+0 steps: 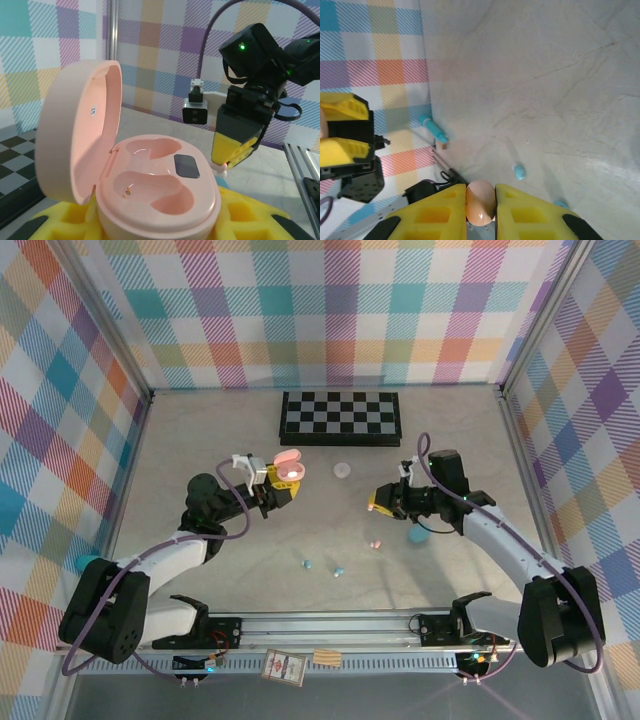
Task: Insert wireless bluetooth earbuds into charging case
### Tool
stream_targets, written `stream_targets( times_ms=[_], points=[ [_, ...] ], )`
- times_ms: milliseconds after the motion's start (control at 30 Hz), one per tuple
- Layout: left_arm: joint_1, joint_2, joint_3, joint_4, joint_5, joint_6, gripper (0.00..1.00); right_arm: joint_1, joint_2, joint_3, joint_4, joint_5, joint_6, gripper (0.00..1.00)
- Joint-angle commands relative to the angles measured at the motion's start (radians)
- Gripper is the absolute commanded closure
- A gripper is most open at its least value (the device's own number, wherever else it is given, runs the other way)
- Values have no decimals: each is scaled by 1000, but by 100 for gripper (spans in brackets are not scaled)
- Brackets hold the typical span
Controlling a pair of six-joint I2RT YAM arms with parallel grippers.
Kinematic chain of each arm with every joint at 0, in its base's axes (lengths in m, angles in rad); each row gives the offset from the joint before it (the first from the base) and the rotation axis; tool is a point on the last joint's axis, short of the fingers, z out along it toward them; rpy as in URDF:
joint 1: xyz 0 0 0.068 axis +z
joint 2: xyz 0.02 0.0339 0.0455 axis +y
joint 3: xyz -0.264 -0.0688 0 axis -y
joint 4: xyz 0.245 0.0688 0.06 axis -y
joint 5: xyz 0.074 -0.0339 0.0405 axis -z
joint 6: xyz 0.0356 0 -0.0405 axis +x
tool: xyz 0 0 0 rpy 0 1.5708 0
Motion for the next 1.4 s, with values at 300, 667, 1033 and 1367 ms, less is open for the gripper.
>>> stream_targets(
  times_ms=[300,667,1033,1367],
  points=[
    [-110,-10,42,-54,-42,83,71,-24,46,-13,156,-195,235,82],
    [-170,-6,64,-125,-63,138,71,-25,50,8,163,-228,298,83],
    [-200,5,79,-153,-61,170,71,-24,44,19,170,-256,366,83],
    [-226,51,96,-153,-94,198,71,40,-1,80,170,-220,369,83]
  ],
)
